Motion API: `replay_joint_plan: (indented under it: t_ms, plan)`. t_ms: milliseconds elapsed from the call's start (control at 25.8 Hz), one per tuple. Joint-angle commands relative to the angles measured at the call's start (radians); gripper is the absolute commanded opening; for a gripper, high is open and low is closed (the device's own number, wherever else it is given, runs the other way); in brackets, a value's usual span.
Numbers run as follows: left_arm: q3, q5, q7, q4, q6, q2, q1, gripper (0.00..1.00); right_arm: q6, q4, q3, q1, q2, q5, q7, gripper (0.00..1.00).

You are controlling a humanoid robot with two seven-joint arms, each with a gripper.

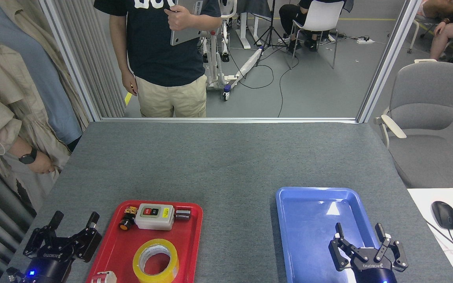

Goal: Place and move tape with both arms
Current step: 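Move the left gripper toward the yellow tape roll on the red tray, then grasp the yellow tape roll with the left gripper and lift it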

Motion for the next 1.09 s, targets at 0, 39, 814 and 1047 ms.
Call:
replay_joint_plan:
  t_ms: [0,39,814,1047]
  plan:
    - [-0.025,0.008,-0.063,-0.029,0.01,0.007,-0.002,1.0,0.0,-0.001,0.003,0.001,0.001,0.0,0.0,0.99]
    - [-0.048,0.011,-0.129,-0.043,0.011,0.009,-0.014,1.0,0.0,-0.001,0.003,0.001,0.003,0.0,0.0,0.99]
    - [-0.15,0.039,-1.17,0.057,-0.162,-0.045,-0.288,0.99,0.069,-0.024,0.036,0.002,-0.009,-0.003,0.0,0.99]
    - [-0.15,0.033,-1.172,0.107,-0.209,-0.049,-0.296,0.99,0.037,-0.024,0.039,0.004,-0.011,-0.003,0.0,0.99]
